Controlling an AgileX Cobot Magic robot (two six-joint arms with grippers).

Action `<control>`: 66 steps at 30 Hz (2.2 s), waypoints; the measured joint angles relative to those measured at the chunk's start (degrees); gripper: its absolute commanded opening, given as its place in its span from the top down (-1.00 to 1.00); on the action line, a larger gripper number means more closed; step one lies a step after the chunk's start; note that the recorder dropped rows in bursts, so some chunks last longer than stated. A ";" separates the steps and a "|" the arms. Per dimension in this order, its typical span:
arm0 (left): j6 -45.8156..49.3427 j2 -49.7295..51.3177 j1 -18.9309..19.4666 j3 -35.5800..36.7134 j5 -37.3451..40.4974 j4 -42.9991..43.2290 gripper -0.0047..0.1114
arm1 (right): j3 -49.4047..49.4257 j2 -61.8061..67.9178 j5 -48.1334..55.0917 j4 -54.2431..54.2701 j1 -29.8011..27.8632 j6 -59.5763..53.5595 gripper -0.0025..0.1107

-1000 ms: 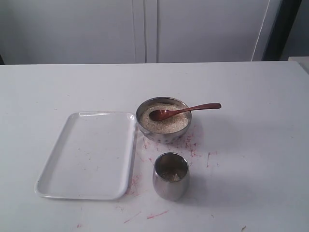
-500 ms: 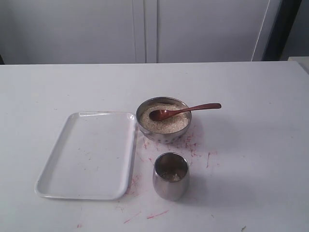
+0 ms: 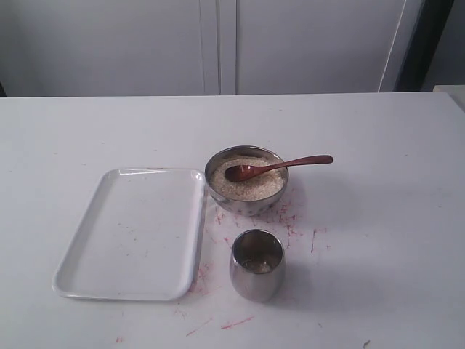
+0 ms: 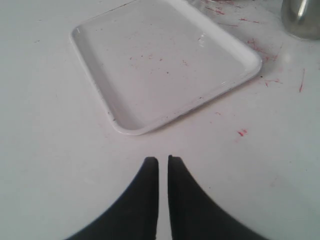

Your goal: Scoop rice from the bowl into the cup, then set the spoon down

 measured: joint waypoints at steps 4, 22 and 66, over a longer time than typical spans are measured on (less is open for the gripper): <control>0.00 0.00 0.00 0.00 0.00 0.00 0.67 | 0.00 0.00 0.00 0.00 0.00 0.00 0.96; 0.00 0.00 0.00 0.00 0.00 0.00 0.67 | 0.00 0.00 0.00 -1.00 0.00 0.00 0.96; 0.00 0.00 0.00 0.00 0.00 0.00 0.67 | 0.00 -0.18 -76.08 8.14 0.00 47.96 0.96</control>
